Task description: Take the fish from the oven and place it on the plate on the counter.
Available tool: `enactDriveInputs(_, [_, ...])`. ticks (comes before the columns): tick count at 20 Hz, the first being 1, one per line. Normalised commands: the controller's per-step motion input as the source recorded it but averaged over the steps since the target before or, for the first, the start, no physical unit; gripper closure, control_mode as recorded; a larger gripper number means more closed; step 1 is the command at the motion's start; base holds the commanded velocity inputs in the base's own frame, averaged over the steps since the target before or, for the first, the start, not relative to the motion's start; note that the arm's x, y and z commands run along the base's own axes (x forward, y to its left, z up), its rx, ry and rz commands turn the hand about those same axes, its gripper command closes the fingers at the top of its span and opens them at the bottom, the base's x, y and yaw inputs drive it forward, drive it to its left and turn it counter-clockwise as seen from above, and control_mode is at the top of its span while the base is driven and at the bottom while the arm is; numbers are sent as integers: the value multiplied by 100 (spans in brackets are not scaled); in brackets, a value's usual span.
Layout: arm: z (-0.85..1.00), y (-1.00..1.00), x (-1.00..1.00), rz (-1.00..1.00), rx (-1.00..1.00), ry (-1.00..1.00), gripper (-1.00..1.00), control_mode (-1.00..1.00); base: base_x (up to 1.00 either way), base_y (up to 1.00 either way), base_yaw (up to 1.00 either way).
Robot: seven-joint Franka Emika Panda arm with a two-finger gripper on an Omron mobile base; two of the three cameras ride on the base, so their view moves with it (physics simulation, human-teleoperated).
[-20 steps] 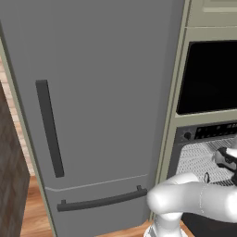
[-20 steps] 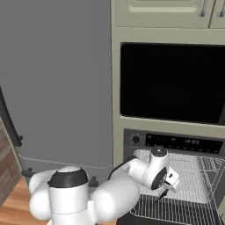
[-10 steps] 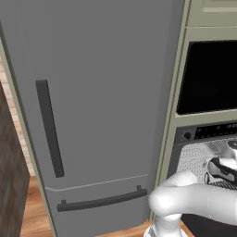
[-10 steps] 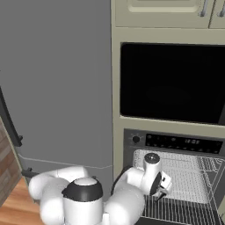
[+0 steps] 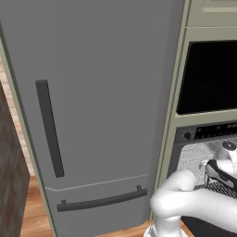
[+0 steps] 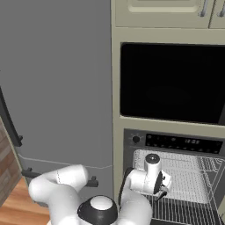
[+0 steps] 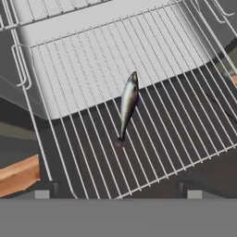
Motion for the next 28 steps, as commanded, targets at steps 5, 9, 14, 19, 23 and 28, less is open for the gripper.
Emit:
enactDriveInputs(5, [-29,0,9,7,0,0,-100,-100,0,0,0])
enactDriveInputs(9, [-26,-13,1,7,0,0,-100,-100,0,0,0])
enactDriveInputs(14, [-17,-13,0,1,0,0,-100,-100,0,0,0])
enactDriveInputs(19, [-21,-2,3,0,0,0,-100,-100,0,0,0])
enactDriveInputs(23, [-25,0,18,0,0,0,-100,-100,0,0,0])
enactDriveInputs(28, [-25,-8,27,0,0,0,-100,-100,0,0,0])
